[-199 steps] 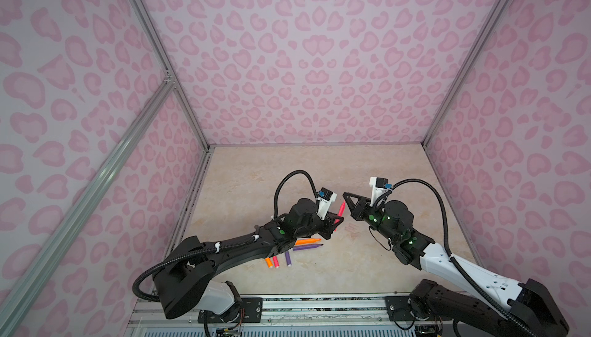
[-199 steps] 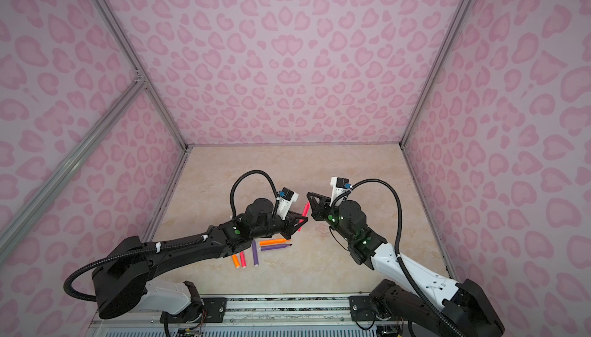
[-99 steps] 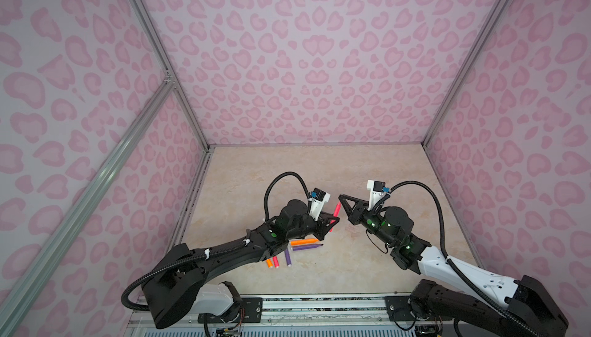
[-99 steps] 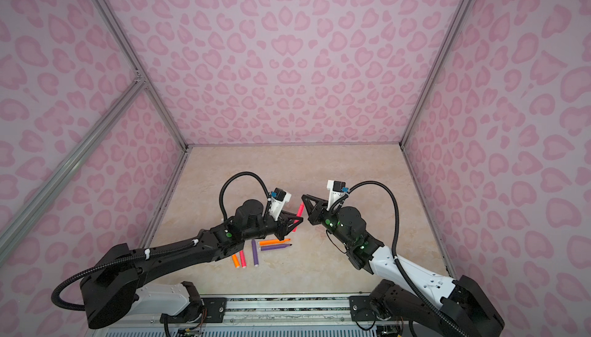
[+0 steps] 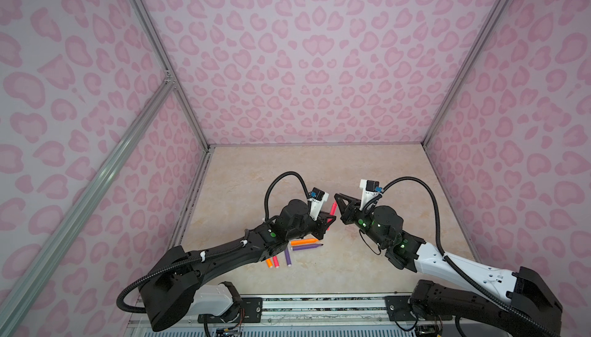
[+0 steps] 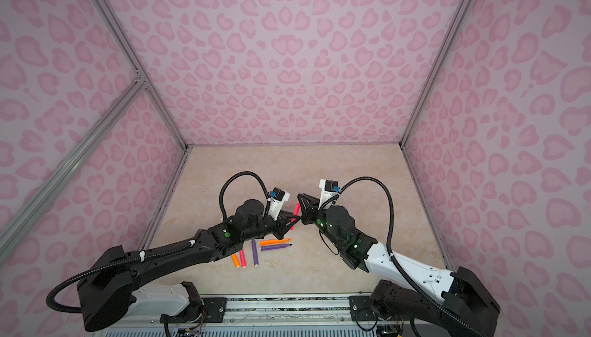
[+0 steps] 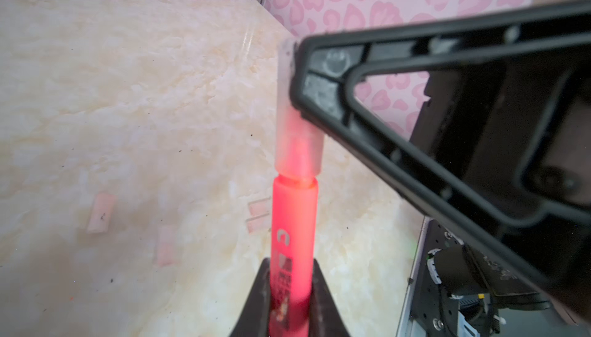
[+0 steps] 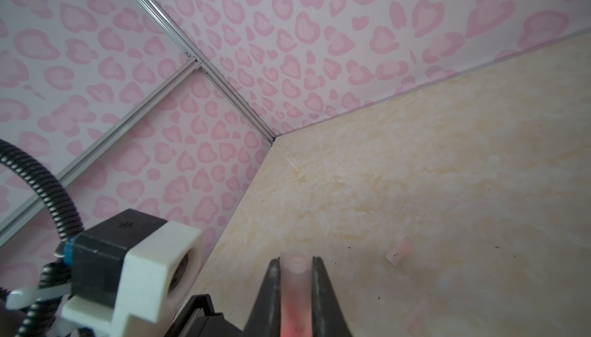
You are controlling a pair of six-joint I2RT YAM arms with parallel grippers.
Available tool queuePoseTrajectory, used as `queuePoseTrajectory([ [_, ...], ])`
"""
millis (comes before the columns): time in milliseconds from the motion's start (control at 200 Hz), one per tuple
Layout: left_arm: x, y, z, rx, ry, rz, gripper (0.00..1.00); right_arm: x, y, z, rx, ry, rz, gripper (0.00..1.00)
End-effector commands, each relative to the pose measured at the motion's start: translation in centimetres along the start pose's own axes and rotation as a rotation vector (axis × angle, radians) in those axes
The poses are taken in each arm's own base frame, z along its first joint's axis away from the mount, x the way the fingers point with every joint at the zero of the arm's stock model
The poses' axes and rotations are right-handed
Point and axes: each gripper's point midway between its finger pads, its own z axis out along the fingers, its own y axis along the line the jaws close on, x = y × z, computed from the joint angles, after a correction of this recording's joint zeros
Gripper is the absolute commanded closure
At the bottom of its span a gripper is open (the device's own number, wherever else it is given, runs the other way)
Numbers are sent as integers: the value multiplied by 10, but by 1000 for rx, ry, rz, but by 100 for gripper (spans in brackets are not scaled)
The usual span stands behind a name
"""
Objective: Insert the pens into the pen caps
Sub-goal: 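Lower the cap with the right gripper onto the highlighter tip, then press the cap onto the highlighter with the right gripper while the left holds it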
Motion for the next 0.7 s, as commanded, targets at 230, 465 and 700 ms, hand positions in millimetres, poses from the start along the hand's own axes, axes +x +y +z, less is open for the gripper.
queuePoseTrajectory([
  [230, -34, 11, -13, -76, -159, -8, 96, 16, 7, -1, -44, 80, -47, 100],
  [465, -34, 6, -12, -47, -156, 0, 96, -12, 20, -23, -97, -7, -73, 56],
  [700, -29, 8, -5, -79, -130, 32, 96, -44, 10, -42, -41, -103, -51, 28],
])
